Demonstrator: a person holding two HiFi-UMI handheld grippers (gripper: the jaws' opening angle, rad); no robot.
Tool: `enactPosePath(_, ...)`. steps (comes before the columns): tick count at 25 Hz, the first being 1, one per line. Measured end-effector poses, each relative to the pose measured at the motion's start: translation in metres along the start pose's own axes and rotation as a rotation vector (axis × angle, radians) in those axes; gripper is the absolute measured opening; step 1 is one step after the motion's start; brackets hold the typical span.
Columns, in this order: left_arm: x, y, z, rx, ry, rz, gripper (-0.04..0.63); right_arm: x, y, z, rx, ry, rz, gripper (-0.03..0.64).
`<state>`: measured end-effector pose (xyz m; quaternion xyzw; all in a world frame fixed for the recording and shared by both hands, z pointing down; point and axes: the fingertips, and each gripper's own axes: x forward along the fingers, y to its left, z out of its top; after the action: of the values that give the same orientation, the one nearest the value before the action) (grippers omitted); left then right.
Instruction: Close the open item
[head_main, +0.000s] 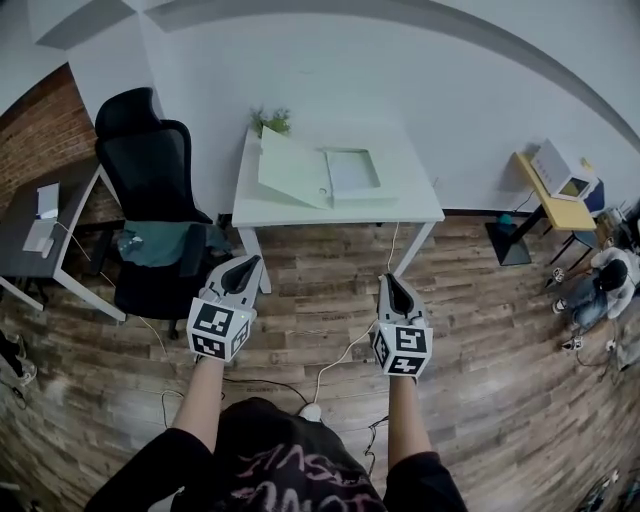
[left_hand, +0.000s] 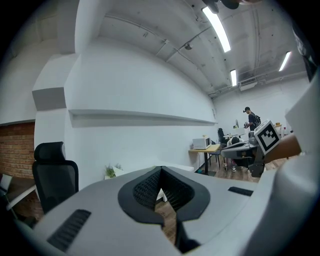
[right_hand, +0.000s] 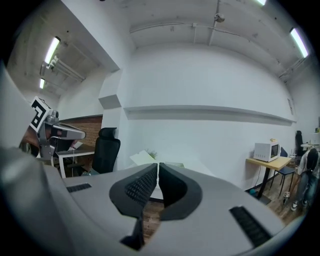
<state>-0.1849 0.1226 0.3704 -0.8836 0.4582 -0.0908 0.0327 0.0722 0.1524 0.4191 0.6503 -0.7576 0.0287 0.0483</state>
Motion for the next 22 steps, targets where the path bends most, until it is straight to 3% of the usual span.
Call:
enactPosePath(11, 0.039, 0.016, -0.003, -0.005, -0.019, 0.013, 0.012, 0.037, -0.019, -0.006, -0.017, -0.003, 0.001, 0.026)
enactPosePath(22, 0.112, 0.058, -0.022, -0.048, -0.002, 0.013, 0.012, 0.119, -0.034, -0.011, -0.046, 0.037, 0.015, 0.026)
